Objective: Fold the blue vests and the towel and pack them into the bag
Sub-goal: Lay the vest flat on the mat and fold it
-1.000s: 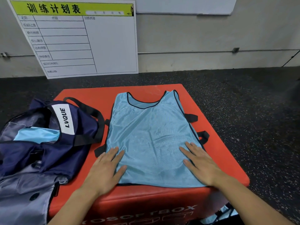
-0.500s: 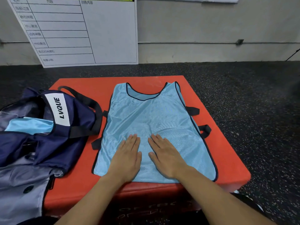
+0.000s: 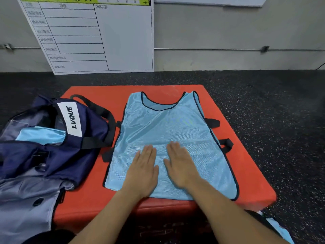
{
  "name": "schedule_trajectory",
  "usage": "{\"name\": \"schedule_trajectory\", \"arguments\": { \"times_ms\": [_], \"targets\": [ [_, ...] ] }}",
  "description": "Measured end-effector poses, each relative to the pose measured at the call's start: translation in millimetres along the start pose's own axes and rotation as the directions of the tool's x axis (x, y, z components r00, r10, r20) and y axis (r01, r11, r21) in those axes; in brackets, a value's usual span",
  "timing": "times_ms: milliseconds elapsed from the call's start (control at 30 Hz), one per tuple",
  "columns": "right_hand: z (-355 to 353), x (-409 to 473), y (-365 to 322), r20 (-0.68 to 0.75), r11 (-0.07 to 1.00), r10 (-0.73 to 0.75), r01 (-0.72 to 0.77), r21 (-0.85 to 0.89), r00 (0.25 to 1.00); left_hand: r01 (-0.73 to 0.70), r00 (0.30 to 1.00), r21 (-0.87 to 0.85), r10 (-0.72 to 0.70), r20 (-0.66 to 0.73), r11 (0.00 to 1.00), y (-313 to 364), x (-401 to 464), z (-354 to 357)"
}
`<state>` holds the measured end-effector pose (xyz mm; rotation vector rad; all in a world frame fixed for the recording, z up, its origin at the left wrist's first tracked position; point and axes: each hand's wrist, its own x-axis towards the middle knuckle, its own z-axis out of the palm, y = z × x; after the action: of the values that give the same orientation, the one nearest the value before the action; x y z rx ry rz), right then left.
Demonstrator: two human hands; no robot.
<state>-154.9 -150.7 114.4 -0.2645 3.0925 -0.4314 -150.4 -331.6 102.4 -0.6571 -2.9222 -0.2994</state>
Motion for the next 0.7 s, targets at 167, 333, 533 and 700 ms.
{"name": "schedule_trajectory", "arguments": {
  "times_ms": [167,333,533,700],
  "targets": [
    [-3.3,-9.7,28.2,-0.002,0.997,0.046,-0.046,-0.065,0.999,0.139,0.99,-0.018,-0.138,0.01,0.99,-43.6,-13.1,4.5],
    [-25.1,-2.2,78.2,-0.036,0.934,0.352,-0.354,-0.041,0.935,0.226,0.974,0.014,-0.226,0.006,0.974,-48.3,-6.9,-9.0],
    [3.9,-3.0,-3.2,-0.013,0.998,-0.064,0.063,-0.018,0.998,0.011,1.0,-0.021,-0.011,-0.01,1.0,1.4,-2.4,6.0],
    [-5.6,-12.8,63.3,-0.052,0.995,0.061,-0.065,-0.071,0.997,0.121,0.993,-0.005,-0.121,-0.011,0.993,-57.0,-18.6,-0.2]
  ]
}}
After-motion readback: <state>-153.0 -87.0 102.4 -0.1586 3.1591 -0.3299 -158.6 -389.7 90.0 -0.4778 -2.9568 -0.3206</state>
